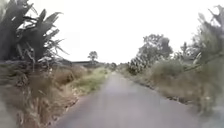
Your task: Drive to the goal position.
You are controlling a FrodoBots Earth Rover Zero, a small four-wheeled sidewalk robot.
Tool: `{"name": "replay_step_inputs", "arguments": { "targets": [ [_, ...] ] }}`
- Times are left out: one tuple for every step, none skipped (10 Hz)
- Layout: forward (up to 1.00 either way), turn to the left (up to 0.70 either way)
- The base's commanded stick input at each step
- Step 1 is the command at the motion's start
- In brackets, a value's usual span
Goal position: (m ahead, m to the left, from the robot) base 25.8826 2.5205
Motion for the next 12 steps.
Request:
{"name": "replay_step_inputs", "arguments": {
  "targets": [
    [1.0, 0.0],
    [1.0, 0.0],
    [1.0, -0.07],
    [1.0, -0.16],
    [1.0, -0.24],
    [1.0, -0.15],
    [1.0, -0.07],
    [1.0, 0.0],
    [1.0, 0.0],
    [1.0, 0.0],
    [1.0, 0.0],
    [1.0, 0.0]
  ]
}}
